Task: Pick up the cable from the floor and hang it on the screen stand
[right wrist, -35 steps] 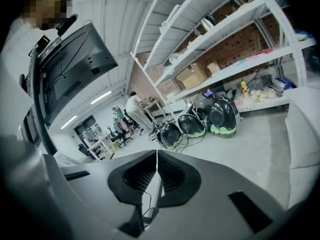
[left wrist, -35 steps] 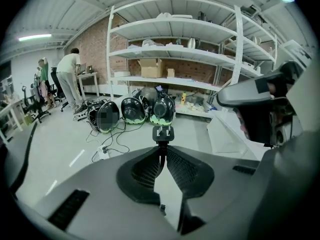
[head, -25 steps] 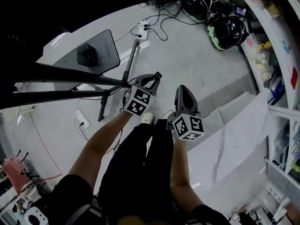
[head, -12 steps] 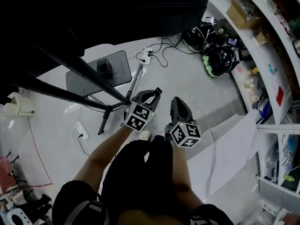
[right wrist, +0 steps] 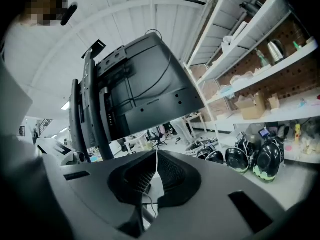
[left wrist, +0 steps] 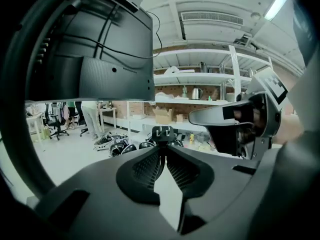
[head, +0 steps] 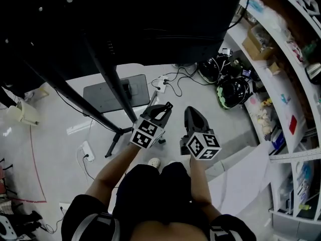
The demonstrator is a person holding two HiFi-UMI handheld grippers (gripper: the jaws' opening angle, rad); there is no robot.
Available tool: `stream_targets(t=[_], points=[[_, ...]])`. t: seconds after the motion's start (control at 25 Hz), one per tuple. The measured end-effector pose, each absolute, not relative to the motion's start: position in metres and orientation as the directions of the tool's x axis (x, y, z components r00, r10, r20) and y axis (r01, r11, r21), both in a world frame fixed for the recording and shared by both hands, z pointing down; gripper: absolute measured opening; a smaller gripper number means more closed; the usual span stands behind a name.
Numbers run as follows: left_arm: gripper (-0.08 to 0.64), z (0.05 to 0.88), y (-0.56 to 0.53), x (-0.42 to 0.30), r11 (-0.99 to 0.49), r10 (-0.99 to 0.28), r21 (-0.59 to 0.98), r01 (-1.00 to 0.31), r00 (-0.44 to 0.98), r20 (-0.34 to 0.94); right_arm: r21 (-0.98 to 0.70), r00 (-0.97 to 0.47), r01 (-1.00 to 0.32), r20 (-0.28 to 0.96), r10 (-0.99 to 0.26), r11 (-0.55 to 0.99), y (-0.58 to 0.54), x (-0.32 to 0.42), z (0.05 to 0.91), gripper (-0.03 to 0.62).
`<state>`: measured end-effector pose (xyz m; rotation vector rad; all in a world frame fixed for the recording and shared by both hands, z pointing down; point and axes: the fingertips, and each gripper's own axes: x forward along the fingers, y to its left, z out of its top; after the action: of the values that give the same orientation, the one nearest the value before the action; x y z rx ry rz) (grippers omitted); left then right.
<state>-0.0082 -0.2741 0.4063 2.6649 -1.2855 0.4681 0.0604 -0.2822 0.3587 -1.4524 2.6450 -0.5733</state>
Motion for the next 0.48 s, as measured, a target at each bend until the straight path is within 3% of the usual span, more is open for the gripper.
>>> stream_targets(t=[0.48], points=[[0.051,0.326,-0.266,-0.059,-0.496,-0.847,-0.017,-0.868,0.48,0.23,-0.208,-0.765,-0.641,0.097,-0.636,0.739,-0.284,-0.007,0.276,0.025]])
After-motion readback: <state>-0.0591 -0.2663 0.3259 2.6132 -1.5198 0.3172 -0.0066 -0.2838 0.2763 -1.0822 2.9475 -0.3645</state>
